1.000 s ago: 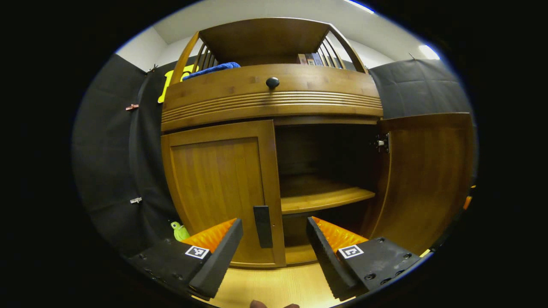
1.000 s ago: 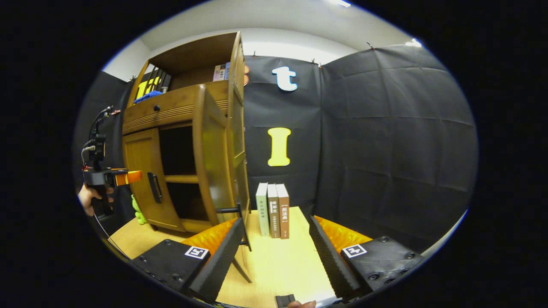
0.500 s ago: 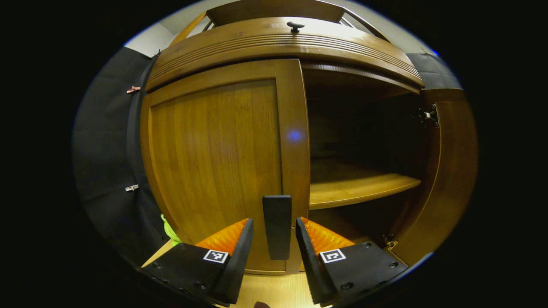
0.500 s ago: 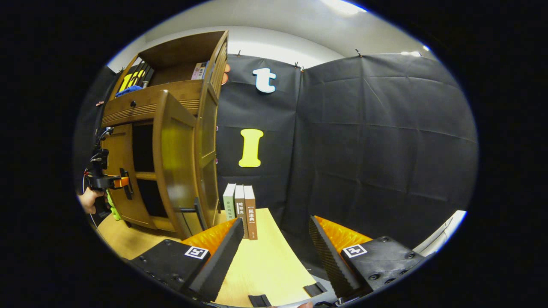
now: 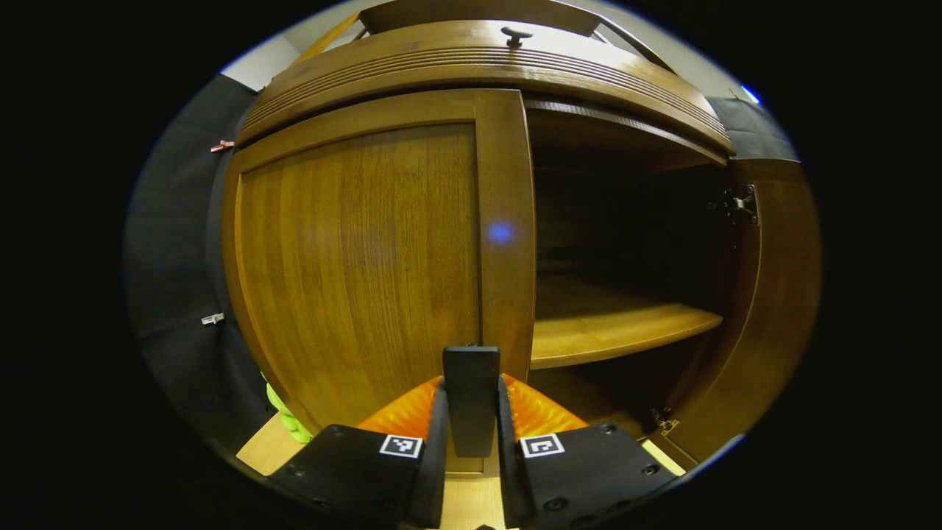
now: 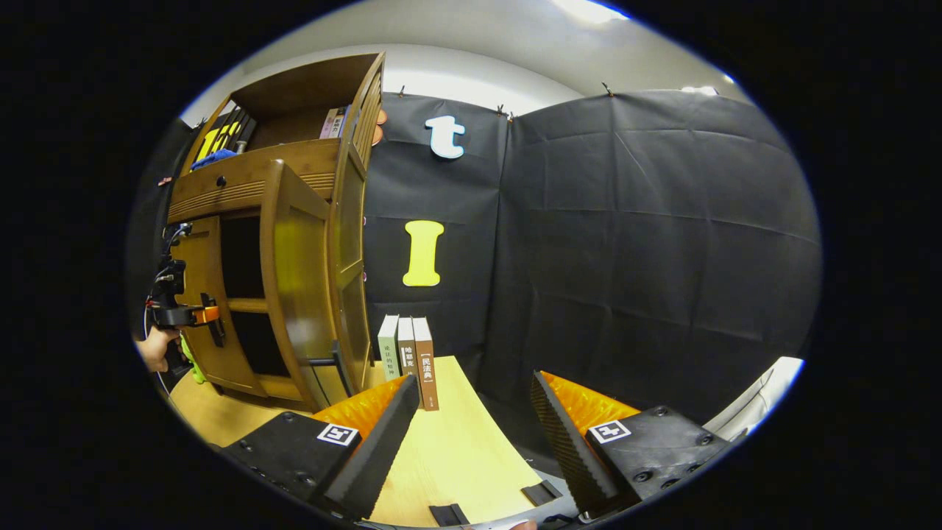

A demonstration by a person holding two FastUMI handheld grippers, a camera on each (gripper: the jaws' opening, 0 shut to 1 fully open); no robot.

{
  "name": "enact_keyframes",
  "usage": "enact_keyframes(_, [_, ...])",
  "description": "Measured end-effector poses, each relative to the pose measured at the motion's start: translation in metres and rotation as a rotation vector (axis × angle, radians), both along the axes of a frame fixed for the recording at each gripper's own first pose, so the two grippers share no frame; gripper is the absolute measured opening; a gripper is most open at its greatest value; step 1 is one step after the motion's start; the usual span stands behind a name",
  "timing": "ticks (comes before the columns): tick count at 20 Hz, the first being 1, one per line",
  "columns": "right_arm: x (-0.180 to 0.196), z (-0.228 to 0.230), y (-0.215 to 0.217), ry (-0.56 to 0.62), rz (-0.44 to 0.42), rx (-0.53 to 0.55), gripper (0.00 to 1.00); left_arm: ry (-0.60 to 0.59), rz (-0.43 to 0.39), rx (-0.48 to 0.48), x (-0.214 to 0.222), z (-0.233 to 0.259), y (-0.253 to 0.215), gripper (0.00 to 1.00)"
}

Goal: Open the right door of the double-door shoe cabinet with the right hand, and open the left door with the left hand.

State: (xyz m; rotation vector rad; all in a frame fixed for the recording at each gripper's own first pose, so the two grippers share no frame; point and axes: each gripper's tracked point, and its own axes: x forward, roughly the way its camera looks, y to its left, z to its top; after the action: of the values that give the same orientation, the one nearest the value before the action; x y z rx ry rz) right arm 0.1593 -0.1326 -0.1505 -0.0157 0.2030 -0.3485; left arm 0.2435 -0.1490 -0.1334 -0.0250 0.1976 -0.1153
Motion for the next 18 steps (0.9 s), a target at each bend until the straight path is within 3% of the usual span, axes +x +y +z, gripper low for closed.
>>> enact_keyframes(9, [-0.02, 0.022, 0.046, -0.054, 0.026, -0.016, 0.95, 0.023, -0.031, -0.012, -0.057, -0.002, 0.02, 0.27])
enact_keyframes(18, [-0.02, 0.027, 0.125, -0.079, 0.093, 0.001, 0.98, 0.011, -0.03, -0.018, -0.15, -0.008, 0.093, 0.27])
